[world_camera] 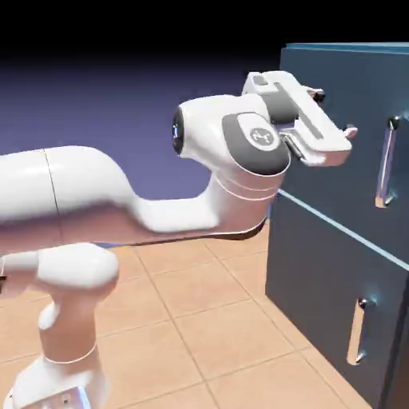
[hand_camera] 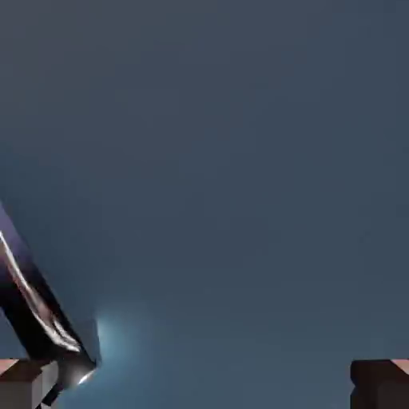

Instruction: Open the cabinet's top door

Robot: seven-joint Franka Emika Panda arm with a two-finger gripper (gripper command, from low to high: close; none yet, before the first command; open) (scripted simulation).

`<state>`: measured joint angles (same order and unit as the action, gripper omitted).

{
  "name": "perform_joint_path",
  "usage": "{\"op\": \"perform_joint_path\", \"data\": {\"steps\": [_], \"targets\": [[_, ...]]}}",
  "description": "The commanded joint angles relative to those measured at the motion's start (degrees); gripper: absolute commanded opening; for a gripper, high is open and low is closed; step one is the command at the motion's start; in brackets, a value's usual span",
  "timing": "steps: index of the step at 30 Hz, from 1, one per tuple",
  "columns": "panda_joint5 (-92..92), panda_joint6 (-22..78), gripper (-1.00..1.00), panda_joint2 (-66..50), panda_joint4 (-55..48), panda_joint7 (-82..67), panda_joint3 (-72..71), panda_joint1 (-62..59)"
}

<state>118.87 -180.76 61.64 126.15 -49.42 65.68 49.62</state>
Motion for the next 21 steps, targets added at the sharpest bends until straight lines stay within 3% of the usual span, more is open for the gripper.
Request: {"op": "perform_joint_path", "data": {"steps": [1, 6, 13, 14, 21], "targets": [[2.50, -0.14, 0.00, 0.61, -0.73, -1.93, 1.38, 1.03], [14.95, -0.85, 0.00, 3.65, -4.38, -11.56, 8.26, 6.15], [16.42, 1.75, 0.00, 3.94, -11.28, -13.02, 11.80, 16.18], [16.42, 1.76, -1.00, 3.94, -11.28, -13.02, 11.80, 16.18], [19.83, 12.16, -1.00, 8.05, 1.17, -8.97, 4.23, 5.27]]}}
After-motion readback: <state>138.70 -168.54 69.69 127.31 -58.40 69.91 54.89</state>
